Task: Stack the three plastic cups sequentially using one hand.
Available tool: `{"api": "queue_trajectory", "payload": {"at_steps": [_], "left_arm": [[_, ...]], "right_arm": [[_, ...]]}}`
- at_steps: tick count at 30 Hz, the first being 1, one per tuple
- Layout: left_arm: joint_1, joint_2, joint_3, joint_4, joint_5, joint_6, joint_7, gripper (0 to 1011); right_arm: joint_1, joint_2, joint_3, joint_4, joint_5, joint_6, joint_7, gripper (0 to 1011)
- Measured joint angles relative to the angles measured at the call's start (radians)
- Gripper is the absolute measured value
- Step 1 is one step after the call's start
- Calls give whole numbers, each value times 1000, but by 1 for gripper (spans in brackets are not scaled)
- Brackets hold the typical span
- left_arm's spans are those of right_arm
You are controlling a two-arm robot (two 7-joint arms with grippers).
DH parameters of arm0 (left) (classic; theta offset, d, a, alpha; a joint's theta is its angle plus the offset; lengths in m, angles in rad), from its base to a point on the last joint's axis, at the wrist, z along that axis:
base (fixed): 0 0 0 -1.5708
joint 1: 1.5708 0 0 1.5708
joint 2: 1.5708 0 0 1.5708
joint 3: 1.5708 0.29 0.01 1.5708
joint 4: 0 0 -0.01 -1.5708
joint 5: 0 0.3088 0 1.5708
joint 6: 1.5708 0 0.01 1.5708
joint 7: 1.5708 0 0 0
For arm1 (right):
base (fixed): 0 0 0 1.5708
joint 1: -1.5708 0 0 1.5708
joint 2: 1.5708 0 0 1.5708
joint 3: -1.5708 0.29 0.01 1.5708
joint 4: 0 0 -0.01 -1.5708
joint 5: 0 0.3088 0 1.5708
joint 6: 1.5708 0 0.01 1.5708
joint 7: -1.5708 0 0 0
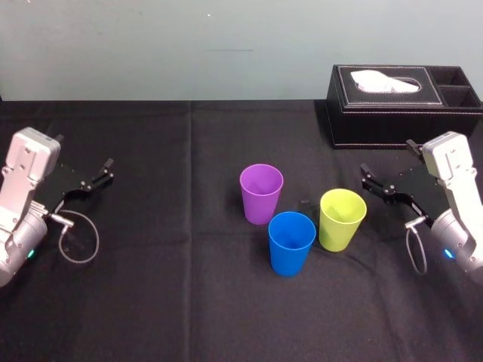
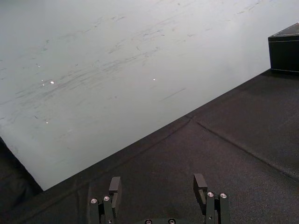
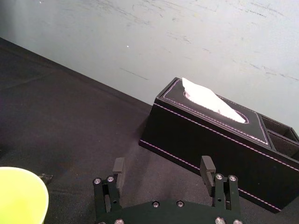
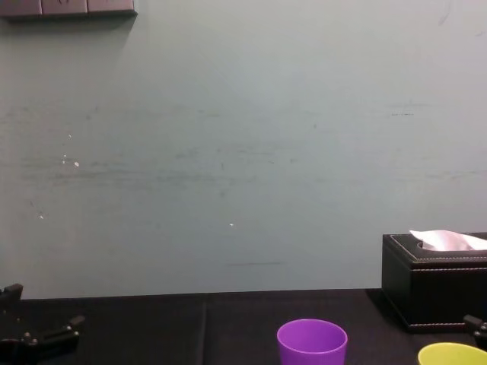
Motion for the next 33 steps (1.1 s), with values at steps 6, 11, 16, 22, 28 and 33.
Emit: {"api": "queue_trajectory", "payload": {"at_steps": [6, 11, 16, 22, 28, 33], "left_arm": [[0, 0, 0, 0, 0, 0, 0, 1011], [0, 0, 0, 0, 0, 0, 0, 1011], [0, 0, 0, 0, 0, 0, 0, 1011], [0, 0, 0, 0, 0, 0, 0, 1011], [0, 0, 0, 0, 0, 0, 0, 1011], [0, 0, 0, 0, 0, 0, 0, 1011]], "right_arm": [[0, 0, 0, 0, 0, 0, 0, 1003], [0, 0, 0, 0, 0, 0, 0, 1003], [0, 0, 0, 0, 0, 0, 0, 1003], [0, 0, 0, 0, 0, 0, 0, 1003], [0, 0, 0, 0, 0, 0, 0, 1003], [0, 0, 0, 0, 0, 0, 0, 1003]]}}
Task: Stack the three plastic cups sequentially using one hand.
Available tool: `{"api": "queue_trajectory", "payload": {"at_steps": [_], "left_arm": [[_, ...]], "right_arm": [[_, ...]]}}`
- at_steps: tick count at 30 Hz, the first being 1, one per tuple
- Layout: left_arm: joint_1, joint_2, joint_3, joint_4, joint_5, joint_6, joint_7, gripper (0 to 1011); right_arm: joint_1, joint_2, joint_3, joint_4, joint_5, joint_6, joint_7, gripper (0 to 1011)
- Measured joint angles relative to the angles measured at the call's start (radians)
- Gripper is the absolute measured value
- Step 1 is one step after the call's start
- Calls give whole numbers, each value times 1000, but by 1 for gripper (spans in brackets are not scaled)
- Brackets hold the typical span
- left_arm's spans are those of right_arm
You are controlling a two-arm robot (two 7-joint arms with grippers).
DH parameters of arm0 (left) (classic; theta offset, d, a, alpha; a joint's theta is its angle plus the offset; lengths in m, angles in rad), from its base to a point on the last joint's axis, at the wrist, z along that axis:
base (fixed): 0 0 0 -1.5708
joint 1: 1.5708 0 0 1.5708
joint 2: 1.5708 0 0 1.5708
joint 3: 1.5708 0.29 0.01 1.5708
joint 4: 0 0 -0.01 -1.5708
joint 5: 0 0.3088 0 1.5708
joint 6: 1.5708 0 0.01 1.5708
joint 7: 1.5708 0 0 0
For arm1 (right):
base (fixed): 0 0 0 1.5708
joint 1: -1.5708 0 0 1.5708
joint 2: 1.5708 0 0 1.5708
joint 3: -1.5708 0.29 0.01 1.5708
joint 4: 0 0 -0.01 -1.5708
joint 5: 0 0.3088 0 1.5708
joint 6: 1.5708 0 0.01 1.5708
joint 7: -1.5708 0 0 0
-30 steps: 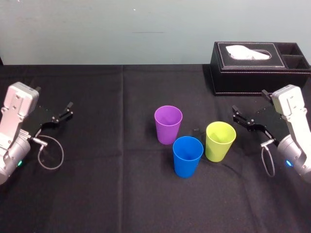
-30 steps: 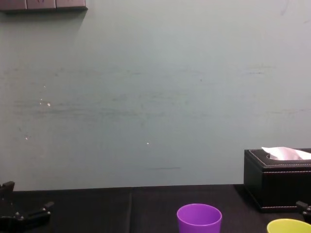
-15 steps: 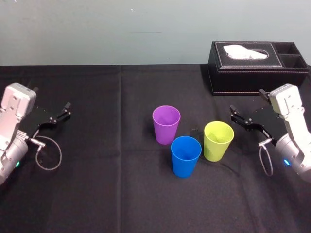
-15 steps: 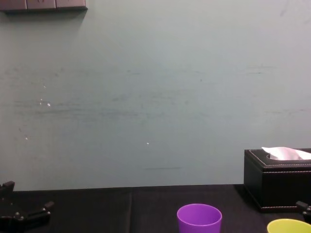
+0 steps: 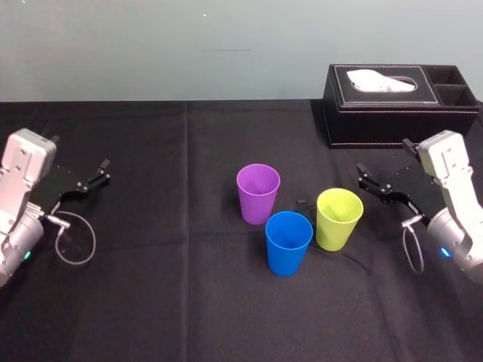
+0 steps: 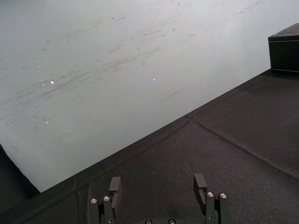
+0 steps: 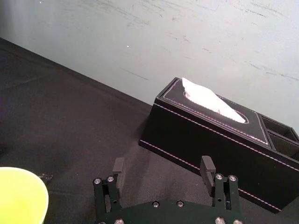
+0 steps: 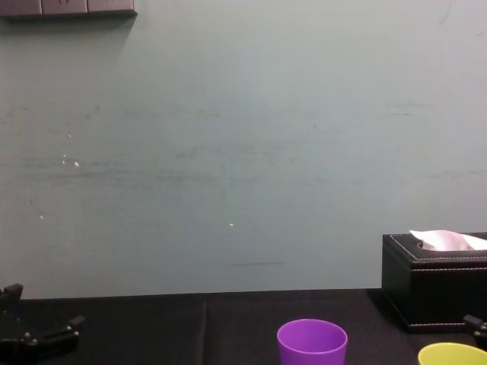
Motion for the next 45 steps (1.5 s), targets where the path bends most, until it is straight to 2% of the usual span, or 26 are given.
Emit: {"api": "queue_trajectory", "payload": {"at_steps": [8, 13, 18, 27, 35, 37, 42, 45], "left_arm": [[0, 0, 0, 0, 0, 0, 0, 1011], [0, 0, 0, 0, 0, 0, 0, 1012], [0, 0, 0, 0, 0, 0, 0, 1011], [0, 0, 0, 0, 0, 0, 0, 1011], [0, 0, 0, 0, 0, 0, 0, 1011], [0, 0, 0, 0, 0, 0, 0, 1011], [0, 0, 0, 0, 0, 0, 0, 1011], [0, 0, 0, 0, 0, 0, 0, 1011]], "right_arm": [[0, 0, 0, 0, 0, 0, 0, 1003], [-4, -13, 19, 3, 13, -11, 20, 1003], [-37, -4, 43, -48, 21, -12, 28, 1003], [-152, 47, 112, -197, 73, 29, 46, 1003], [-292, 89, 196, -306, 180, 58, 86, 1003], [-345, 107, 224, -346, 226, 94, 106, 1003], [-405, 120, 250, -382, 277, 135, 140, 1002], [-421, 119, 252, -388, 291, 144, 156, 1003]]}}
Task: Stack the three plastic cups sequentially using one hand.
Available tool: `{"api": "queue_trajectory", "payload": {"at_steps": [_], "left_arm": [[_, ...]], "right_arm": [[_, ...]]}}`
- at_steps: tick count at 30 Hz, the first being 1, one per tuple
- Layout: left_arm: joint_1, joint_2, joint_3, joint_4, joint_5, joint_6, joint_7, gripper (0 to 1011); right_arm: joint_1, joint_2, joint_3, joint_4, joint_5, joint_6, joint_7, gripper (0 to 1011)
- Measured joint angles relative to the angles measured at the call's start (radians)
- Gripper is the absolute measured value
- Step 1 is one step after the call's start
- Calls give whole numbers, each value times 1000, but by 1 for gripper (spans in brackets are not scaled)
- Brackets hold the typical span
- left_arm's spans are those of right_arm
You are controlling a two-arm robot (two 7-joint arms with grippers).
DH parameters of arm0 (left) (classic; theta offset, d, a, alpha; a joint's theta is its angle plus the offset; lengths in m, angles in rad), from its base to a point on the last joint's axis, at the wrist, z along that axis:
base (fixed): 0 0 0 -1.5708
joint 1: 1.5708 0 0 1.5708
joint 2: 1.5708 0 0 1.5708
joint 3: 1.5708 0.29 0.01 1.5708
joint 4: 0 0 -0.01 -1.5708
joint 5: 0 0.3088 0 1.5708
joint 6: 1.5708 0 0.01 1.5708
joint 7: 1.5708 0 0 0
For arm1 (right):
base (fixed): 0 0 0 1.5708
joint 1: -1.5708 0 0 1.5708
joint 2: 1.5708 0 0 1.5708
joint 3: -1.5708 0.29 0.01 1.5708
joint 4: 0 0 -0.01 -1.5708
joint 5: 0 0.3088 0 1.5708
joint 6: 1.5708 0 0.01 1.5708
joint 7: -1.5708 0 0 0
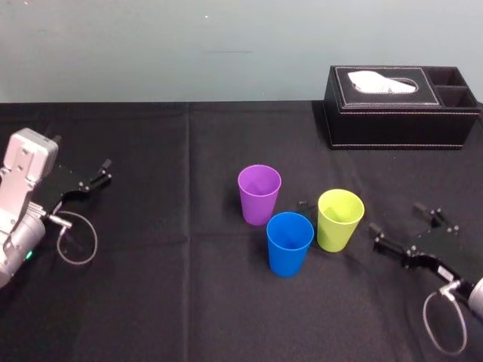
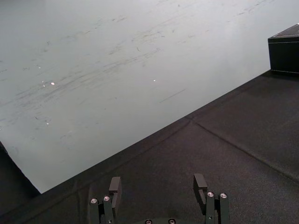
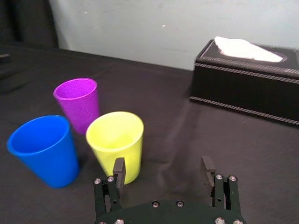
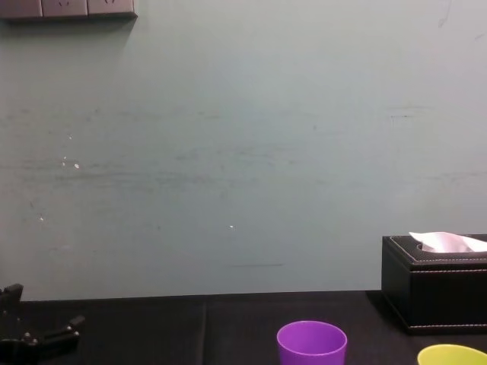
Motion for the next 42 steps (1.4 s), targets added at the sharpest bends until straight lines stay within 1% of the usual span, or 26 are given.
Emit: {"api": "queue_trajectory", "payload": {"at_steps": [2, 6, 12, 16, 26, 42], "left_arm": [[0, 0, 0, 0, 0, 0, 0, 1011], [0, 0, 0, 0, 0, 0, 0, 1011], [0, 0, 0, 0, 0, 0, 0, 1011], [0, 0, 0, 0, 0, 0, 0, 1011], [0, 0, 0, 0, 0, 0, 0, 1011], [0, 0, 0, 0, 0, 0, 0, 1012]], "right_arm": [[-9, -10, -5, 0, 7, 4, 22, 1003], [-3, -28, -24, 11, 3, 5, 47, 1003], [20, -51, -48, 32, -21, 7, 76, 1003], [38, -68, -57, 49, -42, -5, 95, 1003], [66, -110, -61, 82, -83, -36, 118, 1003], [109, -177, -64, 129, -135, -31, 141, 1003]]}}
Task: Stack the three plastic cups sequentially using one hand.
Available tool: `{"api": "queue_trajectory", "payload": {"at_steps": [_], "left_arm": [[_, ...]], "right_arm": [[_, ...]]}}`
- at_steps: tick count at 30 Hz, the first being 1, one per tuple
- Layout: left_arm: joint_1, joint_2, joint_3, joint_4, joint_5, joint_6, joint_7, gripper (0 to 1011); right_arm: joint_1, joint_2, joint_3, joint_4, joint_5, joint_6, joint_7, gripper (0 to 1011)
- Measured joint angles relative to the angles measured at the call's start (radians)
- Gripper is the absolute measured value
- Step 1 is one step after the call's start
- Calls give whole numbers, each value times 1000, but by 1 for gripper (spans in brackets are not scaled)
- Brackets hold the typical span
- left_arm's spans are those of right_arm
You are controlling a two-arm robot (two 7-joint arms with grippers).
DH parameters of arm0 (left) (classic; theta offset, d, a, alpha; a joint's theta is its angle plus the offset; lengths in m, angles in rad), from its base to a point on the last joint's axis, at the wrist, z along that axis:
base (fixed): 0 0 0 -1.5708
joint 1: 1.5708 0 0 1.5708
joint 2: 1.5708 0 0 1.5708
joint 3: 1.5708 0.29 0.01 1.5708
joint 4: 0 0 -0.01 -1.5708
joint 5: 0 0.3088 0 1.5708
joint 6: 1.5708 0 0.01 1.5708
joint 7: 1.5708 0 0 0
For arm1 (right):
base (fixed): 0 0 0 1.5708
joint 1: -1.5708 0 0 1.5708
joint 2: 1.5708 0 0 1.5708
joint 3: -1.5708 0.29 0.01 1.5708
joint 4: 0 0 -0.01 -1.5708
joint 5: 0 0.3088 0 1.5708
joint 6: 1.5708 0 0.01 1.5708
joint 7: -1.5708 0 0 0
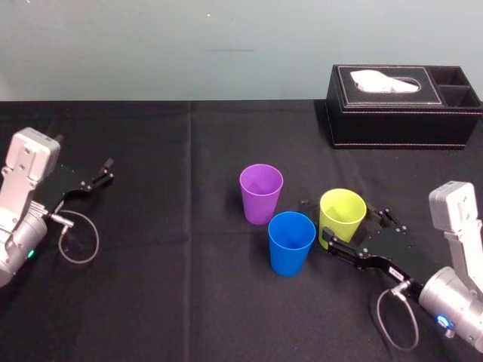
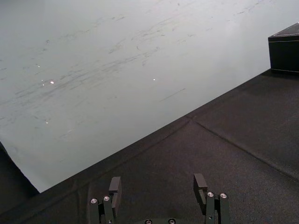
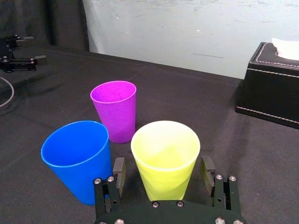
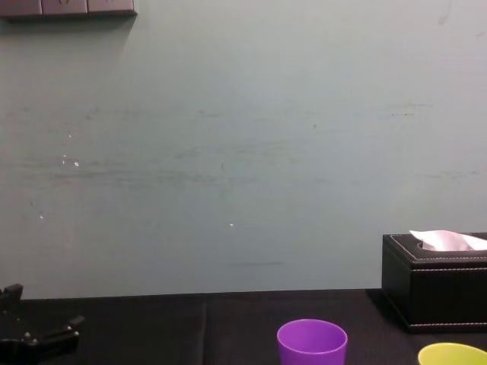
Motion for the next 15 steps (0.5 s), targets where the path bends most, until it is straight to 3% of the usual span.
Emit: {"api": "queue_trajectory", "payload": {"at_steps": [15], "left_arm": [[0, 0, 0, 0, 0, 0, 0, 1012]], "right_arm": [[34, -57, 5, 37, -43, 6, 16, 1003]]}}
